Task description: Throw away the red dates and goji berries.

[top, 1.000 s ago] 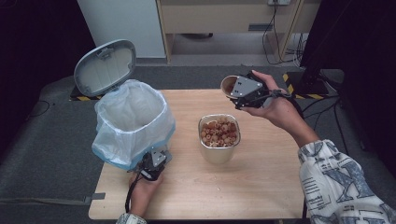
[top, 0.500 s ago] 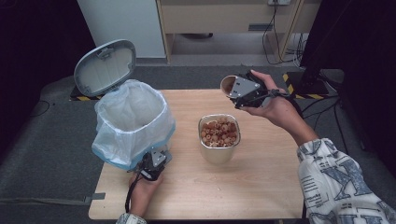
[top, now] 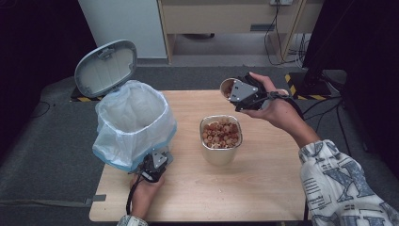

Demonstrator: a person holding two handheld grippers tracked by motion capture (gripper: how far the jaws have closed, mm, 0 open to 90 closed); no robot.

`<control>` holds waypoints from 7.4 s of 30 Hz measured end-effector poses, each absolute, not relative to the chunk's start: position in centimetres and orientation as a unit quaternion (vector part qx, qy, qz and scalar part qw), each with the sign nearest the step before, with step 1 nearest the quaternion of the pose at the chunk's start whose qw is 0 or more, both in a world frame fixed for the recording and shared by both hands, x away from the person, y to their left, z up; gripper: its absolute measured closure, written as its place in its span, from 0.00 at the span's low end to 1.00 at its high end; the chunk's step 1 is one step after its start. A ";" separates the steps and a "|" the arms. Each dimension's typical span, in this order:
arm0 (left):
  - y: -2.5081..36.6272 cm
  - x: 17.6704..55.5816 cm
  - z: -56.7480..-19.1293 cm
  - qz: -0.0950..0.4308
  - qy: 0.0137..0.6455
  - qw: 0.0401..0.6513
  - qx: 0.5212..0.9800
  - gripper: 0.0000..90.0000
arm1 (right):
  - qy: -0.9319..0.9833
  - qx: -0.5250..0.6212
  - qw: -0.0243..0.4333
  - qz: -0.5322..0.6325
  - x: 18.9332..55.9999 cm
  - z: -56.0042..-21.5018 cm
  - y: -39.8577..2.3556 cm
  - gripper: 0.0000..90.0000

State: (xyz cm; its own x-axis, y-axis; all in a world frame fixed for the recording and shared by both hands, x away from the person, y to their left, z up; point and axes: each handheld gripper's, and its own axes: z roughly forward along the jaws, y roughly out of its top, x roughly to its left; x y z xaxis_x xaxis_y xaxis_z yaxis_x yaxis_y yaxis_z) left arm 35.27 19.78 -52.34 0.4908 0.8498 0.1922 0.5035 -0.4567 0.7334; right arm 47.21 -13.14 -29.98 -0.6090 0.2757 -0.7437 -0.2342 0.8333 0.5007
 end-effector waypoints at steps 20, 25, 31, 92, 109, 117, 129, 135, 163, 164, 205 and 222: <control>19.8 35.3 -52.3 0.280 0.419 0.310 0.806 0.98 | 0.847 -0.029 0.476 0.234 46.7 -29.8 -12.6 0.39; 19.8 35.3 -52.3 0.280 0.419 0.310 0.806 0.98 | 0.846 -0.040 0.480 0.229 46.6 -30.0 -12.4 0.39; 19.8 35.3 -52.3 0.279 0.419 0.310 0.806 0.97 | 0.841 -0.052 0.490 0.223 46.5 -30.0 -12.2 0.39; 19.9 35.4 -52.3 0.274 0.420 0.312 0.807 0.98 | 0.835 -0.073 0.508 0.198 46.1 -30.7 -12.3 0.39; 20.0 35.4 -52.3 0.274 0.418 0.313 0.807 0.97 | 0.832 -0.075 0.516 0.190 46.0 -30.1 -12.5 0.39; 19.9 35.4 -52.3 0.276 0.419 0.311 0.807 0.97 | 0.832 -0.085 0.517 0.179 46.1 -30.3 -12.1 0.40; 19.9 35.4 -52.3 0.275 0.417 0.312 0.808 0.97 | 0.827 -0.099 0.531 0.156 45.6 -30.3 -12.5 0.40; 20.0 35.4 -52.3 0.274 0.418 0.313 0.808 0.97 | 0.827 -0.096 0.532 0.158 45.7 -30.6 -12.7 0.40; 19.9 35.4 -52.2 0.275 0.417 0.309 0.809 0.97 | 0.814 -0.137 0.555 0.101 45.0 -30.5 -12.3 0.40; 19.9 35.4 -52.2 0.275 0.416 0.309 0.809 0.97 | 0.814 -0.136 0.555 0.101 45.0 -30.5 -12.3 0.40; 19.9 35.4 -52.2 0.275 0.416 0.308 0.810 0.97 | 0.801 -0.167 0.571 0.065 44.5 -30.6 -12.0 0.40; 19.9 35.4 -52.2 0.276 0.416 0.308 0.810 0.97 | 0.784 -0.183 0.591 0.041 44.3 -30.0 -11.8 0.40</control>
State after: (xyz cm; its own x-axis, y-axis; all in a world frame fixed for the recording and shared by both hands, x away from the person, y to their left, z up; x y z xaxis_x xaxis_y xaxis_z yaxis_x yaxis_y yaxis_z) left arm 35.43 19.87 -52.24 0.5016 0.8438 0.1906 0.5031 -0.4638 0.7292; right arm 44.31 -11.84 -29.98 -0.2338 -0.2392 -0.9424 -0.3364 0.9293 -0.1525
